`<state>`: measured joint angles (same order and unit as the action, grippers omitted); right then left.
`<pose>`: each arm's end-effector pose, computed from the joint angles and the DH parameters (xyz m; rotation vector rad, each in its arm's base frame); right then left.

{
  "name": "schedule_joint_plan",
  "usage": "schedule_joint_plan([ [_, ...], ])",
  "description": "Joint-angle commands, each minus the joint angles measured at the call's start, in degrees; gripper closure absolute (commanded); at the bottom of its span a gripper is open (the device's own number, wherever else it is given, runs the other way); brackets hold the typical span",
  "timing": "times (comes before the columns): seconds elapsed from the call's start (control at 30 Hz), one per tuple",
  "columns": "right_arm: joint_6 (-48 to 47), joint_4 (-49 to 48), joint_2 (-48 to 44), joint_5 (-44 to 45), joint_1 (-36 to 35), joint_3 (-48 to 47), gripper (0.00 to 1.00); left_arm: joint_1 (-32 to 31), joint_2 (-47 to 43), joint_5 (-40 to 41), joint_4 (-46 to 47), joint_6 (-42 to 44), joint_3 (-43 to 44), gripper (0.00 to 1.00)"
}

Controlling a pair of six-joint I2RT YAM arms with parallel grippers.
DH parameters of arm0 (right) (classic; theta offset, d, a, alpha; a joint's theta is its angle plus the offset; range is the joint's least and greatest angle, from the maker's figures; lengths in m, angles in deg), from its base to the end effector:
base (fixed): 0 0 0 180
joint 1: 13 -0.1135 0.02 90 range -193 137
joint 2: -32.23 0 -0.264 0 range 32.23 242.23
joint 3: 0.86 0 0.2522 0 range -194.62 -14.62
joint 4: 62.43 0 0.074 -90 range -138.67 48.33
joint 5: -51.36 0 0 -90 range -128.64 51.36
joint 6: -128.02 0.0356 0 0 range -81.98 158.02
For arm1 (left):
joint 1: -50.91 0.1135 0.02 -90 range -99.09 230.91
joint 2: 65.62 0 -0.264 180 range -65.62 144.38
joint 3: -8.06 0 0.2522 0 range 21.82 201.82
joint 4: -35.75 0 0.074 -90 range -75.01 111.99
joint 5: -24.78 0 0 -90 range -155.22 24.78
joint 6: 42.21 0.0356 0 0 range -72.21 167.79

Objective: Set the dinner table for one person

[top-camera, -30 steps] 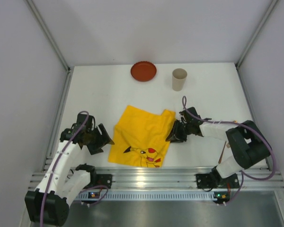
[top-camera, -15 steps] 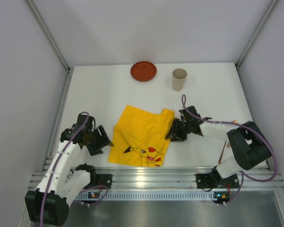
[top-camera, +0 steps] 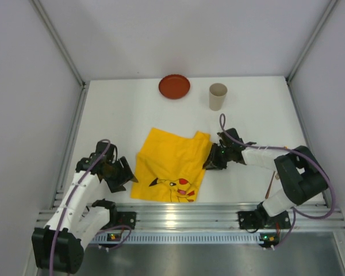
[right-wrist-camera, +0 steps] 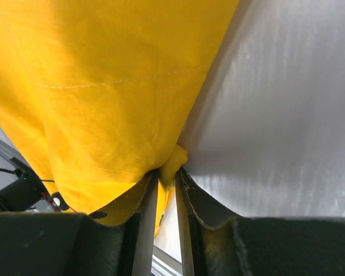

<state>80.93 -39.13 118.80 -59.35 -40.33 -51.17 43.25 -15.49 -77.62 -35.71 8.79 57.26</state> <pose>0.2269 0.1314 0.1354 0.2405 2.7804 0.8529 0.1336 -0.0257 0.2084 -0.7384 2.8136 -0.4685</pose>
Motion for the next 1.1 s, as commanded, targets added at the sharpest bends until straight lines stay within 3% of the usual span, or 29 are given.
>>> schedule_joint_plan([
  [0.0, -1.6, -0.7, 5.6, 5.2, -0.5, 0.9, 0.79, -0.3, 0.1, -0.3, -1.1, -2.7, 0.7, 0.33],
  [0.17, -1.3, -0.8, 6.6, 5.1, -0.5, -0.3, 0.88, -0.3, 0.3, -0.3, -1.2, -2.2, 0.9, 0.33],
  [0.3, -1.9, 1.5, 5.1, 6.3, -0.6, -0.2, 0.99, -0.5, 0.6, -0.4, -0.1, -2.5, 0.5, 0.47],
  [0.4, -2.7, 4.7, 2.2, 7.8, -0.6, -0.1, 1.0, -1.0, 2.9, -0.2, 1.9, -3.0, -0.4, 0.46],
  [0.6, -3.9, 12.2, -5.7, 10.2, 0.0, -0.9, 1.0, -3.7, 11.9, 2.0, 4.1, -5.4, -1.6, 0.28],
  [0.77, -4.4, 17.8, -11.7, 11.3, 1.3, -2.9, 1.0, -11.7, 16.9, 4.8, 8.1, -12.2, -3.0, 0.29],
  [0.9, -5.9, 20.9, -13.9, 12.1, 2.3, -4.0, 1.0, -19.2, 21.2, 2.8, 17.2, -17.1, -6.0, 0.31],
  [1.07, -7.5, 22.5, -13.5, 12.2, 3.0, -4.0, 1.0, -22.1, 28.4, 3.4, 25.4, -17.9, -7.8, 0.39],
])
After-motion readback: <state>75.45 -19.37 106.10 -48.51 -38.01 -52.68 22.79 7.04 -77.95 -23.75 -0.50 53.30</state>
